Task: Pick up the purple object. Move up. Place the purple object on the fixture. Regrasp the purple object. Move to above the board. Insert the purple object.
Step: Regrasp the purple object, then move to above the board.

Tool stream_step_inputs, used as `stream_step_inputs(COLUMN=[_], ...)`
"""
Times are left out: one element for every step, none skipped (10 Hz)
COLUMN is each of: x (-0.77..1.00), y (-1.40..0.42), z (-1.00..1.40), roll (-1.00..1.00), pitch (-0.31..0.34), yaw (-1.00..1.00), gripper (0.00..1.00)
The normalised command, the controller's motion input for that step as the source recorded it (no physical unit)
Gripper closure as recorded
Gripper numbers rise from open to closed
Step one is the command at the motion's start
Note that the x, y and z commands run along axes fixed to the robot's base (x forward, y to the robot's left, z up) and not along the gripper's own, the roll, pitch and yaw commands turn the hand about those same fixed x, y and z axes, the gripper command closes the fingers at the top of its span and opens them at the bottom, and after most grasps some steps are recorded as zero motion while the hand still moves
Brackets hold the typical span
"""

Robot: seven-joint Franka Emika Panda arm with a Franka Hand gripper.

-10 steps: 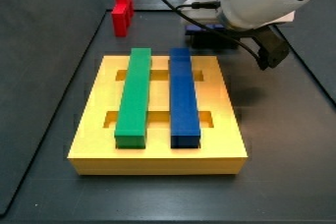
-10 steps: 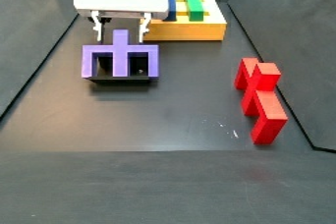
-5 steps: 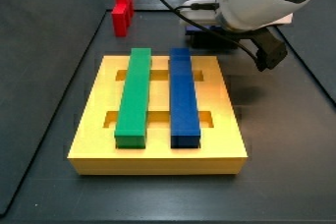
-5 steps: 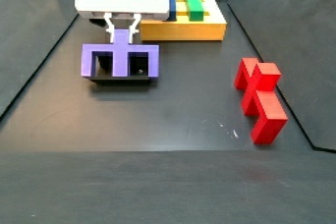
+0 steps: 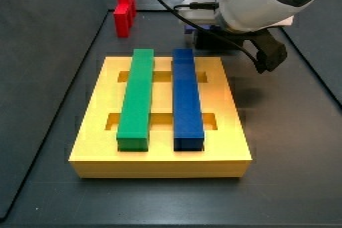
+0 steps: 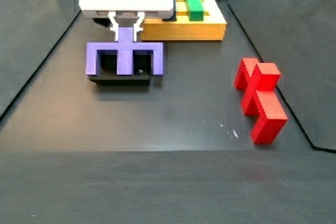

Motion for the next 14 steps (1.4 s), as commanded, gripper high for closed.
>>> stream_step_inputs(x=[0.00, 0.00, 0.00, 0.00, 0.00, 0.00, 0.00, 0.00, 0.00, 0.00, 0.00, 0.00, -0.04, -0.04], y=[0.00, 0.00, 0.00, 0.00, 0.00, 0.00, 0.00, 0.00, 0.00, 0.00, 0.00, 0.00, 0.00, 0.02], z=[0.00, 0.00, 0.00, 0.00, 0.00, 0.00, 0.00, 0.00, 0.00, 0.00, 1.40, 1.40, 1.40, 1.40], roll=[0.00, 0.00, 0.00, 0.00, 0.00, 0.00, 0.00, 0.00, 0.00, 0.00, 0.00, -0.02, -0.13, -0.10], pitch=[0.000, 0.000, 0.000, 0.000, 0.000, 0.000, 0.000, 0.000, 0.000, 0.000, 0.000, -0.007, -0.047, -0.050], yaw=[0.00, 0.00, 0.00, 0.00, 0.00, 0.00, 0.00, 0.00, 0.00, 0.00, 0.00, 0.00, 0.00, 0.00], gripper=[1.00, 1.00, 1.00, 1.00, 1.00, 1.00, 1.00, 1.00, 1.00, 1.00, 1.00, 1.00, 1.00, 1.00])
